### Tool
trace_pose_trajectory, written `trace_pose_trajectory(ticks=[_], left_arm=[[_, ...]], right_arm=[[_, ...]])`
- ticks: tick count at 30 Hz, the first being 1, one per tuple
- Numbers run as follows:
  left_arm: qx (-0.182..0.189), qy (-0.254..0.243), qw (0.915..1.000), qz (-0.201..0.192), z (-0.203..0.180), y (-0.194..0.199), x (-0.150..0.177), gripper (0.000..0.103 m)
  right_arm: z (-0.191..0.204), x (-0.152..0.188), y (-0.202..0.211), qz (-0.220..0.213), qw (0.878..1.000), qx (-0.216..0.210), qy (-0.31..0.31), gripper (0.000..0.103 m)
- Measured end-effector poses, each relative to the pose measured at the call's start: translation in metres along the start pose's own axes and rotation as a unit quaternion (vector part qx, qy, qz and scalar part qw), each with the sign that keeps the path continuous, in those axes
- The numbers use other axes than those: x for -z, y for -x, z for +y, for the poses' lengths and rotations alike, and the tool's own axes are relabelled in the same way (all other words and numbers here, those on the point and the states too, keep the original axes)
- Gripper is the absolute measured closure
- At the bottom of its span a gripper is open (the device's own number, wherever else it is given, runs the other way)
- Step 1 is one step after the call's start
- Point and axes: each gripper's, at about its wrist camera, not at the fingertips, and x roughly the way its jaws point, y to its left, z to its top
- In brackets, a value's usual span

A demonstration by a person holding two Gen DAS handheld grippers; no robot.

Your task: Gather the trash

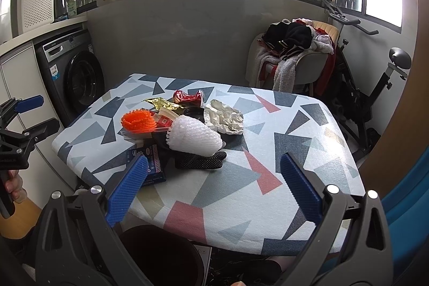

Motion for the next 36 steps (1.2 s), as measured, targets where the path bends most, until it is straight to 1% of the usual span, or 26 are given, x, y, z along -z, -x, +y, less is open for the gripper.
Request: trace_pose_trajectory(ticks=[29,31,34,36], left_arm=[[0.002,0.003,1.0,0.001,-0.001,-0.001,0.003,0.005],[0.012,0.006,0.9999,0.002,-0.003,-0.002,0.006,0.005],[0.04,0.02,0.999,0.005,-0.001,-0.006,0.01,0.005],[0.05,0.03,0.9982,0.013,0.003,-0.01,0.011,0.005]], right_arm=[[0.0,0.001,-0.001,0.001,1.0,0.001,0.0,0.006],[-0.001,0.002,-0.001,0.002,1.0,0.001,0.0,0.006],[-0.003,0.006,-0.003,0.003,1.0,0.003,-0.001,0.006],[-0.003,0.01,-0.005,0.005,1.0,0.004,-0.001,0.006]])
